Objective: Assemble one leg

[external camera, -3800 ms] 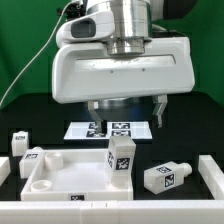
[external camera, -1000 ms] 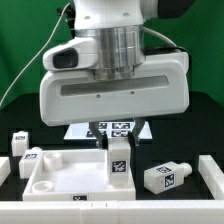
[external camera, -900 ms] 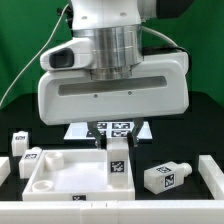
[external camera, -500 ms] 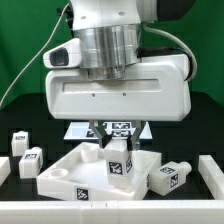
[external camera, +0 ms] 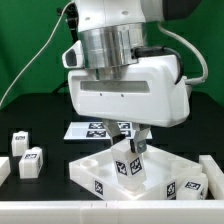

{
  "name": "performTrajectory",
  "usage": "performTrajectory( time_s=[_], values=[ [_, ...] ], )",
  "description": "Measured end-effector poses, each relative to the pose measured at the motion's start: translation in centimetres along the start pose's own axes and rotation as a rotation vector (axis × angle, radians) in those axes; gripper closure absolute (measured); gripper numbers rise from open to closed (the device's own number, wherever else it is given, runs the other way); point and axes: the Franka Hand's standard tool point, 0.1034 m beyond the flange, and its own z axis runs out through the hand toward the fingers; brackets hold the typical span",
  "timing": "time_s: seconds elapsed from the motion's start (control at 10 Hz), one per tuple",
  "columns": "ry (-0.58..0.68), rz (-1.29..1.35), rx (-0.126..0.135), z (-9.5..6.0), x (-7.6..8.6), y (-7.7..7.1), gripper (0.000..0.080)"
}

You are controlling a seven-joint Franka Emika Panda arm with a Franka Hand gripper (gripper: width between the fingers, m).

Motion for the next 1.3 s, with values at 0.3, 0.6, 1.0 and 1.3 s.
performTrajectory(
  time_s=[0.3,0.6,1.0,1.3],
  values=[
    [0.0,-0.101,-0.001,0.01,-0.1,-0.14,0.0275],
    [0.0,-0.36,0.0,0.01,-0.1,-0.23,0.0155],
    [0.041,-0.786,-0.029,0.13,-0.24,-0.66,0.015],
    [0.049,-1.043,-0.043,0.44,-0.27,-0.33,0.015]
  ],
)
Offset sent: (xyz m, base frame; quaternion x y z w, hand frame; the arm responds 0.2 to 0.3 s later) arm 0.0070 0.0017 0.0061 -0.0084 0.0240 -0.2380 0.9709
